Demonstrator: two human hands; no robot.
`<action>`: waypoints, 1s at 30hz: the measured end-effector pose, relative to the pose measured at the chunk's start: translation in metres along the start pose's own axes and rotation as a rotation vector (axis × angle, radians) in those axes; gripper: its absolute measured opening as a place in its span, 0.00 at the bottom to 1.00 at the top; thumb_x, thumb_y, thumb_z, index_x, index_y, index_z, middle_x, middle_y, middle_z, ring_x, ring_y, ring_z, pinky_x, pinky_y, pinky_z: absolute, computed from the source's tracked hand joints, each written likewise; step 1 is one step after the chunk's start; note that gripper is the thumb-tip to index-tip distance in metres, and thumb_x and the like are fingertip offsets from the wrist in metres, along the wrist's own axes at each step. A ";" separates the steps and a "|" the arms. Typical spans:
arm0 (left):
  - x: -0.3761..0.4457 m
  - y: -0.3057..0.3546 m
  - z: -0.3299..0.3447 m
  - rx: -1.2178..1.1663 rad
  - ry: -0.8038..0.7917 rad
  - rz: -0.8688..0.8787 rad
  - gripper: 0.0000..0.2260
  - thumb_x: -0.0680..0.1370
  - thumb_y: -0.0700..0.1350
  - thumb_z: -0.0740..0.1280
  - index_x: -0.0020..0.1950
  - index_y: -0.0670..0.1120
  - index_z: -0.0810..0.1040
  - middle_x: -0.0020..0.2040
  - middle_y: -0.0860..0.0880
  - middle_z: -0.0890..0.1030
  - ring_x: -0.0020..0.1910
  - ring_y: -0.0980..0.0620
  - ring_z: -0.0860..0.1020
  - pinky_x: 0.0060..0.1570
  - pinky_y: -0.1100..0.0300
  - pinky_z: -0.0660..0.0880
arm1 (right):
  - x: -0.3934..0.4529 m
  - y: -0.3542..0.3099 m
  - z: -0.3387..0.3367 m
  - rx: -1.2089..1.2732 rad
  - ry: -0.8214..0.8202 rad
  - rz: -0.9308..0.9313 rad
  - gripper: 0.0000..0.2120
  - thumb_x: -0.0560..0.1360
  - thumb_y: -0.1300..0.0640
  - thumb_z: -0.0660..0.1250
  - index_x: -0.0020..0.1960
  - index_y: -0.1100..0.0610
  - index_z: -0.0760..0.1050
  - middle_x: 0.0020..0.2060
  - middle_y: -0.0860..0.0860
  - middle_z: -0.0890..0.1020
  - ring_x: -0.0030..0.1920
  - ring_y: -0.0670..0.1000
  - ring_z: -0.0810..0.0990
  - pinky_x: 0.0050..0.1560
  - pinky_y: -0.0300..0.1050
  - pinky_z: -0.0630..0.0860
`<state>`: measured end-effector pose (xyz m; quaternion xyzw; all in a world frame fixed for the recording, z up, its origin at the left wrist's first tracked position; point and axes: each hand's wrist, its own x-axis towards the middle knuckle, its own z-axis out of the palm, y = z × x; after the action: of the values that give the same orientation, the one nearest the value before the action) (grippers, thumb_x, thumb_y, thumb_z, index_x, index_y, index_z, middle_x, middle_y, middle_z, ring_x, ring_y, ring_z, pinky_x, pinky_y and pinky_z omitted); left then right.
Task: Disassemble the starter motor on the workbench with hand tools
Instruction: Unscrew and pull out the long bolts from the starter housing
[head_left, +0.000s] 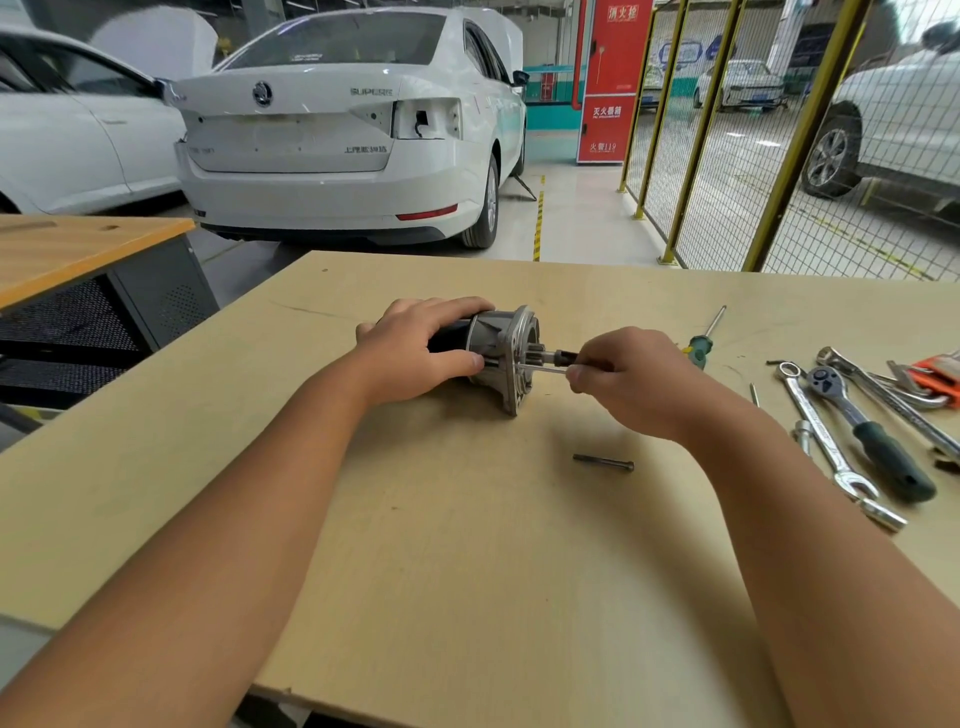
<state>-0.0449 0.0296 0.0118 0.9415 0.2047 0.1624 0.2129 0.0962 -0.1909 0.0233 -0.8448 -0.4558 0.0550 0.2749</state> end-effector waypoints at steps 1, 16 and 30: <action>0.000 0.000 0.000 -0.002 -0.001 0.000 0.26 0.71 0.65 0.63 0.68 0.76 0.65 0.66 0.68 0.74 0.71 0.54 0.64 0.64 0.44 0.60 | 0.000 0.000 0.000 -0.012 0.007 -0.003 0.10 0.81 0.53 0.66 0.42 0.53 0.80 0.33 0.49 0.77 0.33 0.48 0.71 0.31 0.43 0.64; 0.000 0.000 0.001 -0.013 -0.001 -0.016 0.25 0.71 0.64 0.64 0.67 0.78 0.65 0.66 0.68 0.74 0.71 0.54 0.64 0.63 0.44 0.58 | -0.002 -0.003 0.001 0.060 0.124 -0.100 0.10 0.77 0.51 0.72 0.41 0.55 0.82 0.31 0.50 0.78 0.33 0.47 0.72 0.29 0.33 0.65; -0.002 0.004 0.000 0.023 0.014 -0.014 0.26 0.71 0.66 0.63 0.69 0.75 0.66 0.66 0.69 0.74 0.72 0.54 0.63 0.67 0.40 0.61 | -0.001 -0.008 0.002 -0.031 0.178 -0.101 0.07 0.71 0.54 0.78 0.39 0.45 0.81 0.36 0.43 0.80 0.39 0.44 0.75 0.37 0.38 0.70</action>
<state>-0.0456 0.0252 0.0127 0.9412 0.2145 0.1654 0.2017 0.0893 -0.1872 0.0254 -0.8264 -0.4726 -0.0411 0.3035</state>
